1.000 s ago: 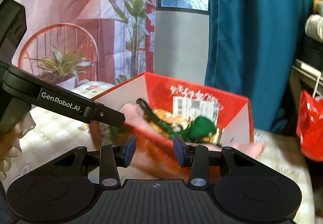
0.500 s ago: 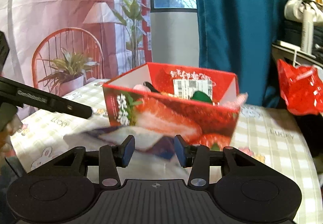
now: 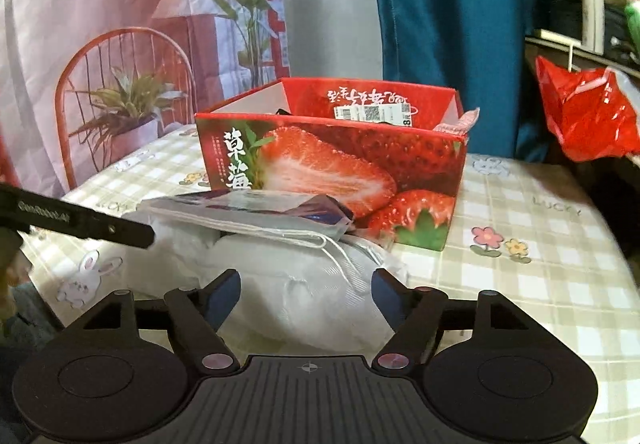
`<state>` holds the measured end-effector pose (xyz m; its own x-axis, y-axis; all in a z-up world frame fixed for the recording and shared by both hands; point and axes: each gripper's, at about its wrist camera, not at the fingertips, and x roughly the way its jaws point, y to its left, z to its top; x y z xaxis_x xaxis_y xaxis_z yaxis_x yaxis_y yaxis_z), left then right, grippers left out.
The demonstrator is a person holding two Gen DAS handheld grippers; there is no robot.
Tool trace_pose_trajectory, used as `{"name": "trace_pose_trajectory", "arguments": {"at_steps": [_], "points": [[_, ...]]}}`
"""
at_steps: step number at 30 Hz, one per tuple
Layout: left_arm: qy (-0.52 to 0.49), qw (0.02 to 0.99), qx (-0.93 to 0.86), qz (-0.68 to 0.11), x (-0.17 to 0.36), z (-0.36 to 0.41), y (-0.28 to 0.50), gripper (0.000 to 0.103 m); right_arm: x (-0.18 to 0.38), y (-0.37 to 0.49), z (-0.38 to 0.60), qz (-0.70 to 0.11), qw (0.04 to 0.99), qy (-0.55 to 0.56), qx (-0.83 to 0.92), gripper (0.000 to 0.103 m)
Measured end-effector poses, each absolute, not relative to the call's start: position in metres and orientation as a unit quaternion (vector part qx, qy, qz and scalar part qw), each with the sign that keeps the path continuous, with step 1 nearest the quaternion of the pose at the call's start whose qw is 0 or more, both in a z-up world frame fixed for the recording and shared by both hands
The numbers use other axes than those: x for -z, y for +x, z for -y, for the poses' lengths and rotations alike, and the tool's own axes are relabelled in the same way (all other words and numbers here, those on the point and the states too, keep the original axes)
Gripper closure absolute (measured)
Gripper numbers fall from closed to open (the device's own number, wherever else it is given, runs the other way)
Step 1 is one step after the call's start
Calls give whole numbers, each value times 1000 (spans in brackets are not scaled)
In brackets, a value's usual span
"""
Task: Organize soft objects
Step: 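Close both grippers on the edge of the clear plastic bag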
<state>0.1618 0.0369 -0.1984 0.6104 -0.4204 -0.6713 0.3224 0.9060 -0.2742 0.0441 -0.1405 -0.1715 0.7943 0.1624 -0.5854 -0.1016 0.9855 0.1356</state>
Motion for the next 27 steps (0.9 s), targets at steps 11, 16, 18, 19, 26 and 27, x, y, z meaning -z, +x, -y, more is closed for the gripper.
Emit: {"name": "trace_pose_trajectory", "arguments": {"at_steps": [11,16,18,19,26,27], "points": [[-85,887,207,-405,228,-27,181,22,197,86,136,-338,935,79,-69,20],[-101,881,222,-406,238,-28,179,21,204,81,135,-341,935,74,-60,16],[-99,881,226,-404,240,-27,177,22,206,77,136,-340,937,71,-50,11],[-97,881,228,-403,240,-27,175,22,206,74,138,-339,937,70,-45,9],[-78,879,257,-394,235,-22,163,50,207,65,148,-335,938,85,-33,9],[-75,878,260,-395,235,-21,162,51,207,64,149,-334,938,87,-33,9]]}}
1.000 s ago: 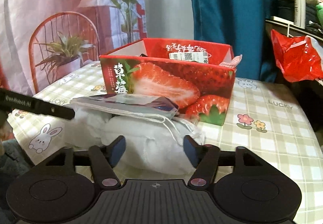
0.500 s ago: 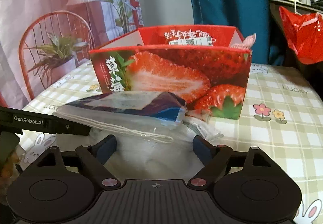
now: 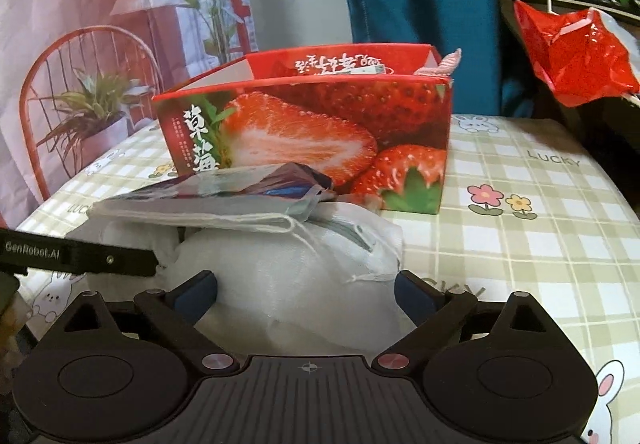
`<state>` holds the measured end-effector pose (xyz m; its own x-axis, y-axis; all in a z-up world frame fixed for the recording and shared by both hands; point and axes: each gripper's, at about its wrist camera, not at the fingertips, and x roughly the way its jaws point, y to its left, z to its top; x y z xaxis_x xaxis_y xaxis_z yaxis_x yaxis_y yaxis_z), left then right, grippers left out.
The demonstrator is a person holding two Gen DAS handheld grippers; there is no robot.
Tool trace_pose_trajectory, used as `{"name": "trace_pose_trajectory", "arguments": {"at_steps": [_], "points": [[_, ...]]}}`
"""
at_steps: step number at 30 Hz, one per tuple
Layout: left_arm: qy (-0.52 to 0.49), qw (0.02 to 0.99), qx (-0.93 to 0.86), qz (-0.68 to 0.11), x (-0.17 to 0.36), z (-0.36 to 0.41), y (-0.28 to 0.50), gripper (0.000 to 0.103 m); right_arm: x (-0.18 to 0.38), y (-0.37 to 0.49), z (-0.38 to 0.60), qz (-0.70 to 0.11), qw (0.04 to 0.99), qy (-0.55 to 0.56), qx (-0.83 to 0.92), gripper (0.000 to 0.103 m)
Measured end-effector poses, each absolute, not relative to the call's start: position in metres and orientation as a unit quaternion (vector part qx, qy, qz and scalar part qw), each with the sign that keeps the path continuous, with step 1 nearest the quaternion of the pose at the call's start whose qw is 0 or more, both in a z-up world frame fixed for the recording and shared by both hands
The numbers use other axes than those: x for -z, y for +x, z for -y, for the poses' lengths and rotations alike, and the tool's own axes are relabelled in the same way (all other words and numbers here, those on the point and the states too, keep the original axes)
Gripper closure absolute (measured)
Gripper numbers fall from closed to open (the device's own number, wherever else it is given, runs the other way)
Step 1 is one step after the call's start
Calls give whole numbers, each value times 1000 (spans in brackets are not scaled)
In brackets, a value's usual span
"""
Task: Organize soft objects
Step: 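Close both grippers on the edge of the clear plastic bag, then lift the clear plastic bag with both grippers and carry it toward the box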
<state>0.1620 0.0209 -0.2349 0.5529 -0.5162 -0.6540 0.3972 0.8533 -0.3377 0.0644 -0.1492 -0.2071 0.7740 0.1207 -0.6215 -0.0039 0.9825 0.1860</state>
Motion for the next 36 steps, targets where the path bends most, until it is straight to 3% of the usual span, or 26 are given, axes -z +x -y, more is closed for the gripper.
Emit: {"name": "trace_pose_trajectory", "arguments": {"at_steps": [3,19,27,36], "points": [[-71,875,268,-397,236,-20,160,54,208,64,150,-338,936,92,-36,9],[-76,871,267,-405,241,-22,162,52,217,66,155,-360,925,116,-27,4],[-60,885,248,-389,228,-22,158,48,201,60,156,-316,944,93,-13,4],[23,918,216,-332,198,-16,149,45,185,72,152,-296,954,32,-33,14]]}}
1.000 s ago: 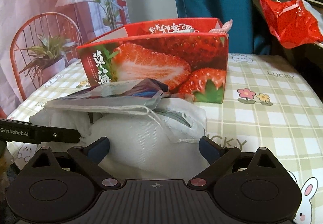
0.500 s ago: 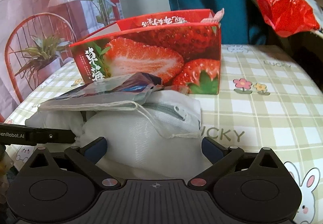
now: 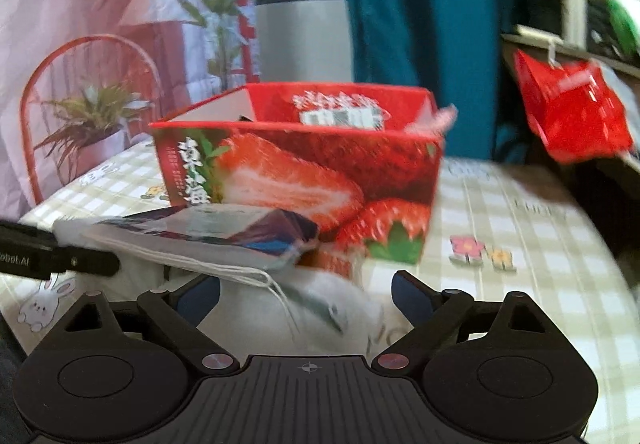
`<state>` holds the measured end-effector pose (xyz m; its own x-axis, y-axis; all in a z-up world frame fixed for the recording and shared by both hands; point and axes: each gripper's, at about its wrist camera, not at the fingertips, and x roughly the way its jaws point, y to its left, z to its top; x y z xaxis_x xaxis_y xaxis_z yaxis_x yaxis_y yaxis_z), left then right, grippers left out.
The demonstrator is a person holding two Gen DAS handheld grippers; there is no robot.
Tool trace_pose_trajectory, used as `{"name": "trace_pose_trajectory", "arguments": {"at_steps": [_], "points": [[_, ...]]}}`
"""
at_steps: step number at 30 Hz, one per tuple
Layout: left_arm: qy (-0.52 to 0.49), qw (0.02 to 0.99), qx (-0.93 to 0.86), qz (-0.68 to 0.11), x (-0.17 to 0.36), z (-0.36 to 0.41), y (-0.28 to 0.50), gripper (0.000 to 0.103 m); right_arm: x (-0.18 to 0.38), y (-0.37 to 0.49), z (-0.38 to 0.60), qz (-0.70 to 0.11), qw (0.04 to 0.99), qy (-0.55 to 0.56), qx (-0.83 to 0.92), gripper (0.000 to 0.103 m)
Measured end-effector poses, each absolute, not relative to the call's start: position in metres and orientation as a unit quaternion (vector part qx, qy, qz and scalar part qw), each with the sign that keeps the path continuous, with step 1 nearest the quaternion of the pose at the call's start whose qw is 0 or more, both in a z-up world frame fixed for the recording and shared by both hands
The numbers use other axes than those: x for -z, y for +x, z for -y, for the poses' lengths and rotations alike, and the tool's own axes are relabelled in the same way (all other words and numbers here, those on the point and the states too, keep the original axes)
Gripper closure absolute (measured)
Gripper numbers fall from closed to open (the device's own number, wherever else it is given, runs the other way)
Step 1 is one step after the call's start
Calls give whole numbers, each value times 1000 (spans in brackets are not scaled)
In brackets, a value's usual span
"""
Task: Organize soft objects
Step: 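Lift the clear plastic bag with both grippers and carry it toward the box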
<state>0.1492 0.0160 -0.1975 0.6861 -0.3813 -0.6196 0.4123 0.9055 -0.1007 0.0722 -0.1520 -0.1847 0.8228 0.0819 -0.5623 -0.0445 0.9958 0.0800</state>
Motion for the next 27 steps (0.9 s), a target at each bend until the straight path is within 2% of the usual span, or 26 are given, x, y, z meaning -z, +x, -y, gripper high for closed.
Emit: {"name": "trace_pose_trajectory", "arguments": {"at_steps": [4,6,8,10,13,23,27], "points": [[52,925,220,-305,187,-11,144,42,176,77,141,-280,958,-14,-61,23],[60,924,228,-302,182,-10,144,41,172,81,139,-278,957,-27,-77,33],[75,919,240,-303,178,-9,147,41,168,82,140,-275,957,-30,-91,50],[98,915,246,-304,176,-8,148,41,163,84,142,-273,957,-31,-95,54],[117,910,251,-309,174,-8,153,41,157,91,149,-281,954,-22,-103,56],[82,916,233,-317,164,-27,167,41,152,105,152,-285,951,-32,-114,56],[72,918,248,-301,156,-25,173,41,151,110,150,-284,950,-29,-123,62]]}}
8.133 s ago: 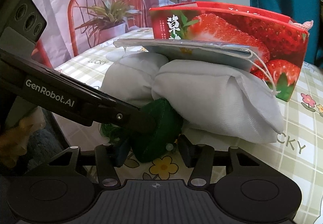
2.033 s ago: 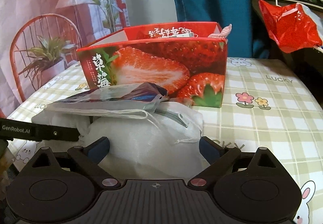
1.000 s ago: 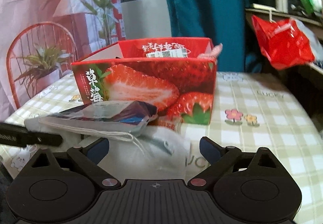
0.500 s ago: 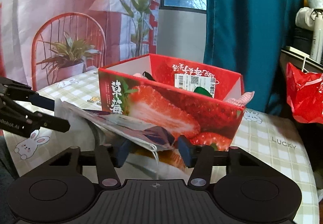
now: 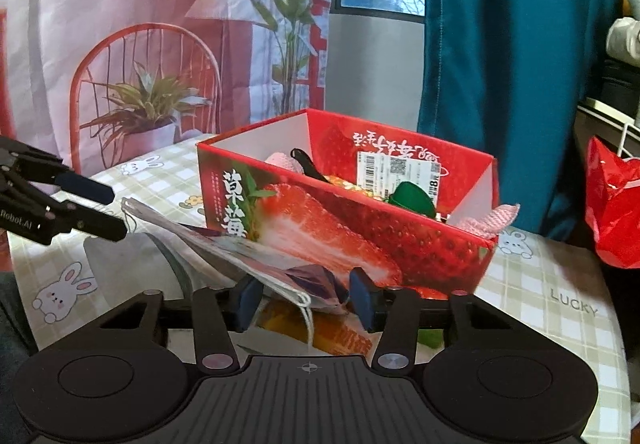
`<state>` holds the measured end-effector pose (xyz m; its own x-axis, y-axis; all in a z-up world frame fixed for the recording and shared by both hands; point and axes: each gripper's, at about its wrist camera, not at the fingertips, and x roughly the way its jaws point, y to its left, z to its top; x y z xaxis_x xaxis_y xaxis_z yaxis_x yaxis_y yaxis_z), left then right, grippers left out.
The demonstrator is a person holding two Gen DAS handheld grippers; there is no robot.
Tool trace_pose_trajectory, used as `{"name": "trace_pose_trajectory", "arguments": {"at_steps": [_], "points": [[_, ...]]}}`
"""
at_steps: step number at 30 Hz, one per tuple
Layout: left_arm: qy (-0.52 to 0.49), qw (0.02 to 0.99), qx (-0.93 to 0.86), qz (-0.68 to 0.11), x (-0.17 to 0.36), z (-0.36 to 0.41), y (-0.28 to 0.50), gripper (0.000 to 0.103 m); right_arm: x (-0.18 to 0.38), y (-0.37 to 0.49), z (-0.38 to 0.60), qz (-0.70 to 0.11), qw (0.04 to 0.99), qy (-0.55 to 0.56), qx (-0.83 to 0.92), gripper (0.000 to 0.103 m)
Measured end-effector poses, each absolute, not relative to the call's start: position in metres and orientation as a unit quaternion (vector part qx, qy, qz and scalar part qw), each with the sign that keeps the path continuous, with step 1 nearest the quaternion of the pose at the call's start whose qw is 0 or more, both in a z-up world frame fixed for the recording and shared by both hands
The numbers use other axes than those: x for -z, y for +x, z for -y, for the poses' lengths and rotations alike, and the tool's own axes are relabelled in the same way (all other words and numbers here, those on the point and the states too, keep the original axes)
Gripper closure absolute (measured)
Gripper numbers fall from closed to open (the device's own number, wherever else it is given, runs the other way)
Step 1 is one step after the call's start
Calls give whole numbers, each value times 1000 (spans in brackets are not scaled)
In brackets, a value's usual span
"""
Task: Organize soft objects
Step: 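Lift the clear plastic bag with both grippers and carry it toward the box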
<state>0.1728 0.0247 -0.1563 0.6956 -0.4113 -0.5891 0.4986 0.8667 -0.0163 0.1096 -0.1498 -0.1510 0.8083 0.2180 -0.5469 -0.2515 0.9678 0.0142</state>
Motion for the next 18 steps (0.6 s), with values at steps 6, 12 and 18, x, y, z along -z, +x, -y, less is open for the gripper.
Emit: {"name": "trace_pose_trajectory", "arguments": {"at_steps": [6,12,18], "points": [[57,910,273,-307,162,-7,186,41,155,112,151,-290,950,-16,-118,64],[64,913,268,-303,164,4,196,62,152,113,154,-287,950,-3,-122,71],[52,922,256,-285,151,3,205,94,143,123,160,-282,952,10,-118,87]]}}
